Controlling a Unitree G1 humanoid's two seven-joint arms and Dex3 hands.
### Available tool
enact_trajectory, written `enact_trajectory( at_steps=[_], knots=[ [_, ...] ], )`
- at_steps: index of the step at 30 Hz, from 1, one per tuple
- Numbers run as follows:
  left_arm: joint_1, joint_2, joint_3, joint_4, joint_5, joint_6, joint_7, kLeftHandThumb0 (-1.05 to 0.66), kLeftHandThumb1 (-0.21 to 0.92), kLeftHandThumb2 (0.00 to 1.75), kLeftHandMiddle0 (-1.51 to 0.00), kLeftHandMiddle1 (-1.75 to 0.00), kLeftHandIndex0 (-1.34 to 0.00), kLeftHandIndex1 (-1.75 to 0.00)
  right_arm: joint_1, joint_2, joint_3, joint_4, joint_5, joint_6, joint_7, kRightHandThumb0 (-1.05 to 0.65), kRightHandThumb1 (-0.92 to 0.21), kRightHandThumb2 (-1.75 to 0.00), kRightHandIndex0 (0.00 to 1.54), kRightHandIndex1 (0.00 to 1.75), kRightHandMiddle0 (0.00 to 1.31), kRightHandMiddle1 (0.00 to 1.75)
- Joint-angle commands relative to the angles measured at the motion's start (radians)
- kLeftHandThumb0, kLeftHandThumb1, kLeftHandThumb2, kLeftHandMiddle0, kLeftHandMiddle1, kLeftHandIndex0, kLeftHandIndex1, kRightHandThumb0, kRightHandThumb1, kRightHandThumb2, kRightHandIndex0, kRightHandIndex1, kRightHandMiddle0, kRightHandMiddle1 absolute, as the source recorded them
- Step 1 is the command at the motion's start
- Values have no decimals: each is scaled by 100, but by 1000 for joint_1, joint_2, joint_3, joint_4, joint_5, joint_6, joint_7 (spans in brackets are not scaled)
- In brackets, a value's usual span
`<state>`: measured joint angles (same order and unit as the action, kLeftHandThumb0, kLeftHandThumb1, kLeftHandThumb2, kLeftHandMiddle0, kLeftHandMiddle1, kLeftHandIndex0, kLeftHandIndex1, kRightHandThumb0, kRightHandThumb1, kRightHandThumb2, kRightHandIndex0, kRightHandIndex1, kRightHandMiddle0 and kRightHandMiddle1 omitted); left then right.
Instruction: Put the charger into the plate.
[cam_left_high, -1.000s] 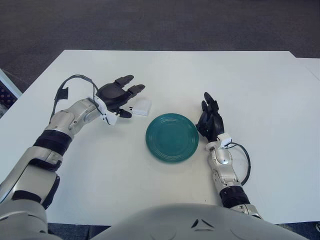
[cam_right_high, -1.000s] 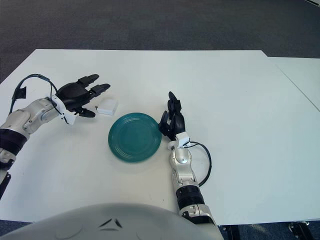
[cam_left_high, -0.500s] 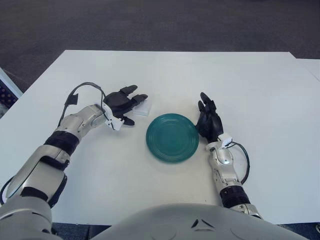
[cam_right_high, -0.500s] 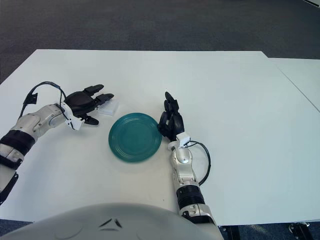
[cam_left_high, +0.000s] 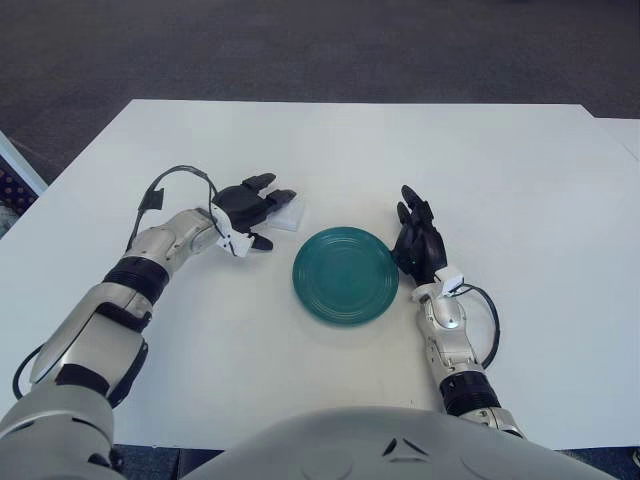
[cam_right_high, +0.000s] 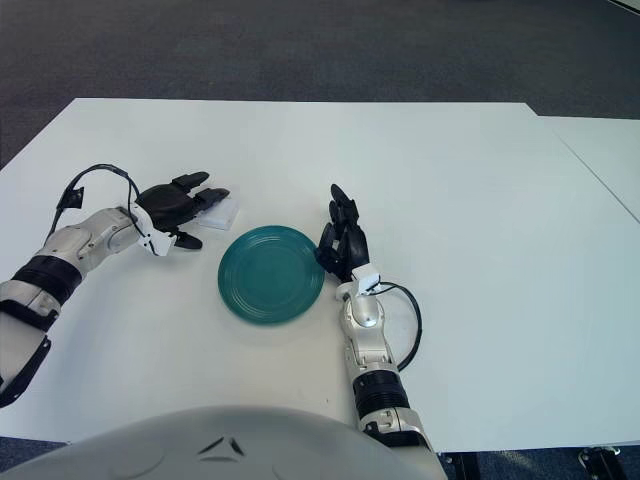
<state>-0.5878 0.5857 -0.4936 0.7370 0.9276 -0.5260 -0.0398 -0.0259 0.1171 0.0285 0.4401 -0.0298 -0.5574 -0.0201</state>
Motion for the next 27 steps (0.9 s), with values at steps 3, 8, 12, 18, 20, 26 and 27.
enact_trajectory(
  at_steps=[3,8,12,18,20,26,27],
  knots=[
    [-34,-26,-14,38,-21,52,-37,-105,92,54,0,0,0,-40,138,25,-10,176,44,-42,29,-65,-92,-102,12,1,0,40],
    [-36,-36,-11,37,-30,95,-49,-105,92,51,0,0,0,-38,132,16,-16,186,63,-32,76,-65,-92,-104,10,0,0,38],
    [-33,-46,1,23,-44,135,-64,-105,92,52,0,0,0,-38,132,21,-21,194,45,-49,61,-65,-92,-104,10,0,0,37],
    [-27,-61,13,-3,-74,194,-94,-105,92,60,0,0,0,-42,139,31,-11,197,14,-86,27,-66,-92,-103,10,0,0,35],
    [-28,-70,15,-10,-84,220,-106,-105,92,62,-1,0,0,-45,139,35,-11,195,14,-91,20,-66,-92,-103,10,0,0,35],
    [-44,-107,-1,1,-89,304,-144,-105,92,70,-10,-3,0,-57,152,42,2,168,-12,-96,-18,-67,-92,-102,10,0,0,35],
    [-49,-114,-6,11,-88,317,-148,-105,92,72,-14,-4,-1,-58,152,42,4,167,-16,-97,-22,-67,-92,-102,10,0,0,35]
  ],
)
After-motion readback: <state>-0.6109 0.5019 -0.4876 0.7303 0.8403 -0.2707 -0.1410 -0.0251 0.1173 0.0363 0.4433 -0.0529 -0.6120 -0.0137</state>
